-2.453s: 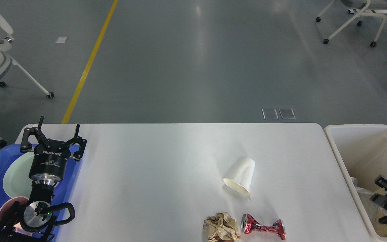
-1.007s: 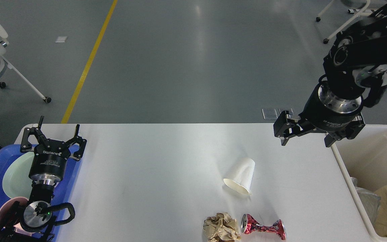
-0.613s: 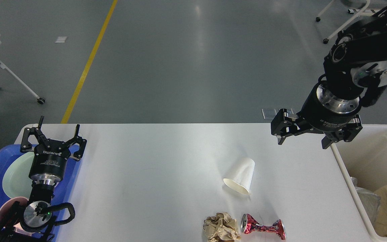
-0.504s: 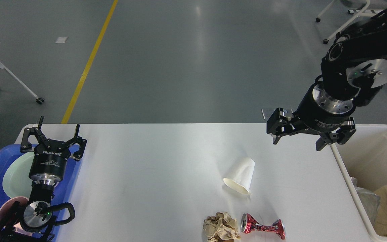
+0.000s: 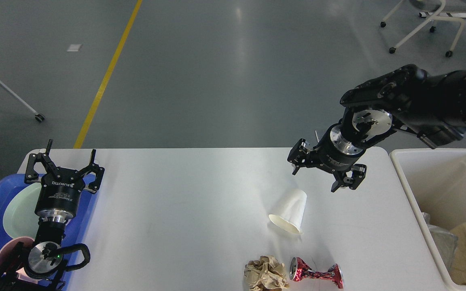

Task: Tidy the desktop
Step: 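Raise the right gripper and move it toward the tipped paper cup, then grasp the tipped white paper cup with the right gripper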

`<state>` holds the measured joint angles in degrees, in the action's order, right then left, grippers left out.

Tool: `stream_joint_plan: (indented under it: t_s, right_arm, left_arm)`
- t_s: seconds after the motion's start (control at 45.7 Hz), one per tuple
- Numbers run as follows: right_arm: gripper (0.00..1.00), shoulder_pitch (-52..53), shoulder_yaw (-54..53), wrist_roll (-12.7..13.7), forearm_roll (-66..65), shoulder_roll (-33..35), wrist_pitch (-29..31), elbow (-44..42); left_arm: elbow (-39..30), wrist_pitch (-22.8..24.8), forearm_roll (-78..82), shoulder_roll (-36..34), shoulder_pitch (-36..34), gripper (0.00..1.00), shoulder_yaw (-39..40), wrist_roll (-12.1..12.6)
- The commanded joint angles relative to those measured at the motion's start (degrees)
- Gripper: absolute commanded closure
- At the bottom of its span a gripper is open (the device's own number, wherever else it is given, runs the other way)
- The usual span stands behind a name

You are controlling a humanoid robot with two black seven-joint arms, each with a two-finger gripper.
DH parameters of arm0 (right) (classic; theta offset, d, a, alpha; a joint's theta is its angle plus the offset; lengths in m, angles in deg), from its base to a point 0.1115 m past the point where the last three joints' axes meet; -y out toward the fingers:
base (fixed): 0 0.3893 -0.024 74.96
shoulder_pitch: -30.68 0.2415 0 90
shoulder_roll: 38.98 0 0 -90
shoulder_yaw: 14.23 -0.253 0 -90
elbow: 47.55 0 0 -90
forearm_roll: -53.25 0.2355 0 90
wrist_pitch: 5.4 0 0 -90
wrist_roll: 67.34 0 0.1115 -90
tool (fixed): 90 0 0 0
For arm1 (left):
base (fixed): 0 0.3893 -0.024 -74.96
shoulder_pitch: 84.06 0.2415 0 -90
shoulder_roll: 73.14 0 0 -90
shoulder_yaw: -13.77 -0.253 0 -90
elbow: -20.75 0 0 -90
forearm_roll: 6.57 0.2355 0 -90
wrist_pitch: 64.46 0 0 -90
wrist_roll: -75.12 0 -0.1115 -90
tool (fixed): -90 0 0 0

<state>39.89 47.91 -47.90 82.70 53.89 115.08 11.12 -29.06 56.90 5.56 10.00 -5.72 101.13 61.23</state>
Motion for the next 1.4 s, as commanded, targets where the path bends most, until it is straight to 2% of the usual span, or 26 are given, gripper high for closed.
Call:
stream_joint_plan:
  t_s: [0.0,0.219,0.372,0.504,0.92,1.117,1.27,1.38]
  right_arm:
    - [0.0,-9.1,-3.6,0.0,-0.2,-1.4,-0.7,-8.2]
    - [0.0,-19.0,-4.7,-0.1,-0.2,-4.8,-4.5,-18.1]
    - [0.0,-24.8,-4.7,-0.5,-0.4,-5.6,-9.3,-22.5]
    - [0.0,-26.7,-4.9,-1.0,-1.8,-6.1,-12.1,-23.1]
    - [0.02,-30.1,-10.0,-1.2,-2.1,-7.4,-13.2,-27.0]
    - [0.02,-32.1,-10.2,-1.1,-7.4,-9.0,-18.8,-27.2]
    - [0.03,-32.8,-10.2,-1.1,-7.5,-9.1,-20.6,-27.2]
    - [0.07,-33.0,-10.2,-1.1,-7.6,-9.2,-21.4,-27.2]
  left_arm:
    - [0.1,0.0,0.0,0.0,0.1,0.04,0.0,0.0]
    - [0.0,0.0,0.0,0.0,0.0,0.04,0.0,0.0]
    - [0.0,-0.1,0.0,0.0,0.0,0.04,0.0,0.0]
    - [0.0,0.0,0.0,0.0,0.0,0.04,0.0,0.0]
    - [0.1,-0.1,0.0,0.0,0.0,0.04,0.0,0.0]
    - [0.0,0.0,0.0,0.0,0.0,0.04,0.0,0.0]
    - [0.1,0.0,0.0,0.0,0.0,0.04,0.0,0.0]
    - [0.1,0.0,0.0,0.0,0.0,0.04,0.0,0.0]
